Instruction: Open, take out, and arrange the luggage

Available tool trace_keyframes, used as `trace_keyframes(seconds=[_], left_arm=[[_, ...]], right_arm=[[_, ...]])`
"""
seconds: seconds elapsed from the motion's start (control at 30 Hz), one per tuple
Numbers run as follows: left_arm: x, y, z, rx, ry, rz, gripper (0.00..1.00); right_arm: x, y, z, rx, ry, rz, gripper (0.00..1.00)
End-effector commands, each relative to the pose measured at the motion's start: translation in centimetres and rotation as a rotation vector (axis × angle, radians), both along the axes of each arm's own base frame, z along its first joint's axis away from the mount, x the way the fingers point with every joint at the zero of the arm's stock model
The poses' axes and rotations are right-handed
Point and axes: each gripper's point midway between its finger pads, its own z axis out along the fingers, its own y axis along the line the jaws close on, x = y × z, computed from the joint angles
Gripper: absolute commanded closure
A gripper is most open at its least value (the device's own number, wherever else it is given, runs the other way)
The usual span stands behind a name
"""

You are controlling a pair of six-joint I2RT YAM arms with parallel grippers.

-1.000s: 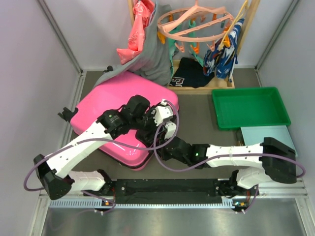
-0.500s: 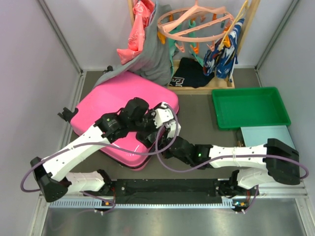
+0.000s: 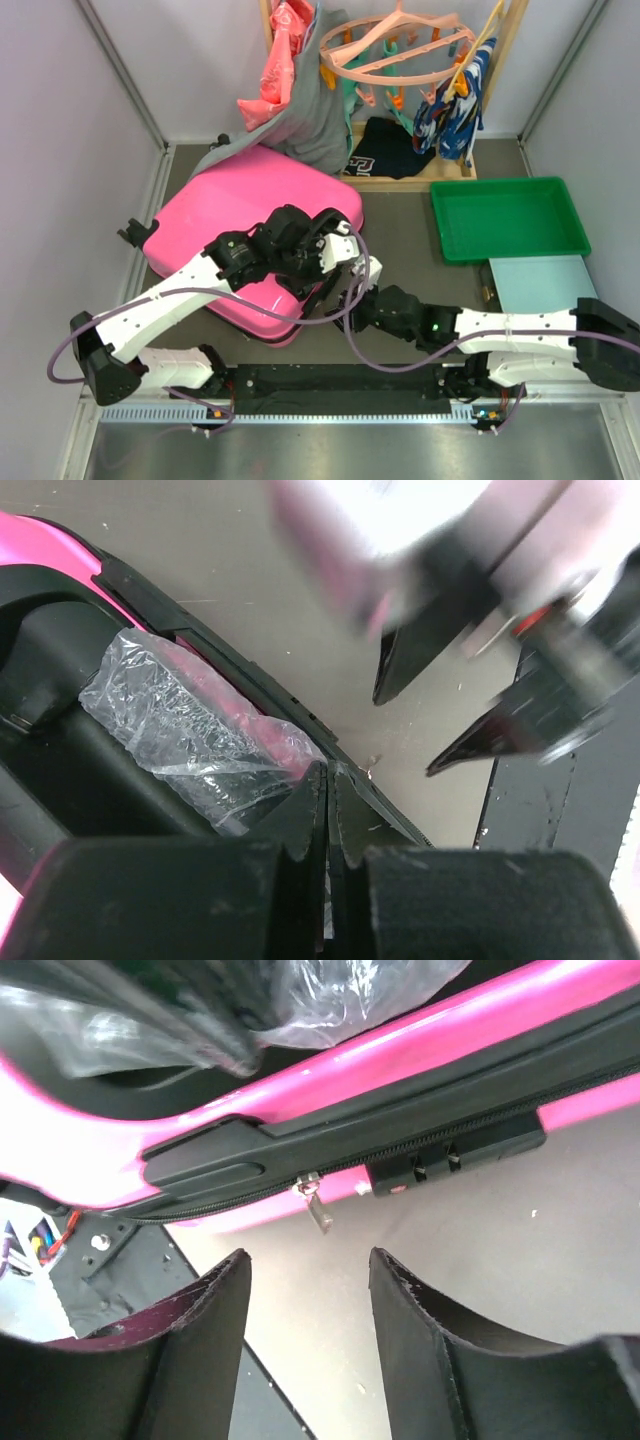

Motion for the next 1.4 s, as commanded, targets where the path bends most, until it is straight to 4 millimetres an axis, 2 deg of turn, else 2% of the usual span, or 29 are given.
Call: trace_keyframes(seconds=[0.0, 0.07, 0.17, 0.23, 0.33, 0.37, 0.43, 0.53, 0.67, 0.73, 0.77, 0.8, 0.87, 0.9, 0.97, 1.03, 1.17, 1.37], left_arm=[[-1.5, 2.6, -2.7, 0.115, 0.072, 0.039, 1.0], [-1.3, 2.7, -2.5, 0.107, 0.062, 0.052, 1.0], [-0.9, 2.6, -2.4, 0.11, 0.05, 0.066, 1.0], [-0.6, 2.5, -2.1, 0.117, 0.05, 0.076, 1.0], [-0.2, 2.2, -1.2, 0.111, 0.045, 0.092, 1.0], [-0.2, 2.3, -1.1, 0.113, 0.048, 0.097, 1.0], [0.1, 2.1, -0.6, 0.11, 0.044, 0.106, 1.0], [0.2, 1.8, -0.5, 0.109, 0.052, 0.104, 1.0], [0.4, 1.6, -0.2, 0.105, 0.047, 0.108, 1.0], [0.5, 1.6, 0.0, 0.103, 0.042, 0.114, 1.0], [0.6, 1.7, 0.0, 0.104, 0.04, 0.12, 1.0], [0.6, 1.7, -0.1, 0.104, 0.038, 0.123, 1.0], [0.6, 1.8, -0.4, 0.107, 0.042, 0.124, 1.0], [0.6, 1.8, -0.5, 0.108, 0.044, 0.125, 1.0], [0.5, 1.6, -0.4, 0.101, 0.043, 0.119, 1.0], [0.4, 1.6, -0.2, 0.098, 0.043, 0.115, 1.0], [0.6, 1.6, 0.4, 0.087, 0.028, 0.116, 1.0], [0.6, 1.6, 0.3, 0.089, 0.029, 0.118, 1.0]], right_arm=[[0.3, 0.0, 3.8, 0.147, -0.157, 0.043, 0.48], [0.3, -0.1, 3.1, 0.132, -0.171, 0.048, 0.48], [0.5, 0.6, 3.8, 0.165, -0.215, 0.064, 0.48], [0.6, 1.3, 3.2, 0.125, -0.246, 0.094, 0.51], [0.8, 2.2, 3.6, 0.117, -0.286, 0.112, 0.54], [0.9, 2.0, 3.2, 0.112, -0.29, 0.102, 0.54], [1.2, 1.8, 3.6, 0.138, -0.31, 0.084, 0.54], [1.4, 2.0, 3.3, 0.13, -0.314, 0.076, 0.54], [1.8, 3.4, 2.6, 0.133, -0.316, 0.074, 0.56], [1.9, 3.3, 2.3, 0.164, -0.295, 0.048, 0.57], [1.8, 2.5, 1.2, 0.16, -0.283, 0.034, 0.57], [1.9, 2.5, 1.9, 0.21, -0.284, 0.021, 0.57], [1.9, 2.4, 1.6, 0.209, -0.286, 0.009, 0.57], [2.0, 2.6, 0.9, 0.182, -0.288, 0.012, 0.57], [2.2, 3.6, 1.6, 0.183, -0.3, 0.016, 0.58], [2.3, 4.2, 1.1, 0.165, -0.301, 0.028, 0.59], [2.2, 4.5, 0.2, 0.176, -0.271, 0.022, 0.61], [2.7, 5.6, -0.4, 0.133, -0.26, 0.019, 0.7]])
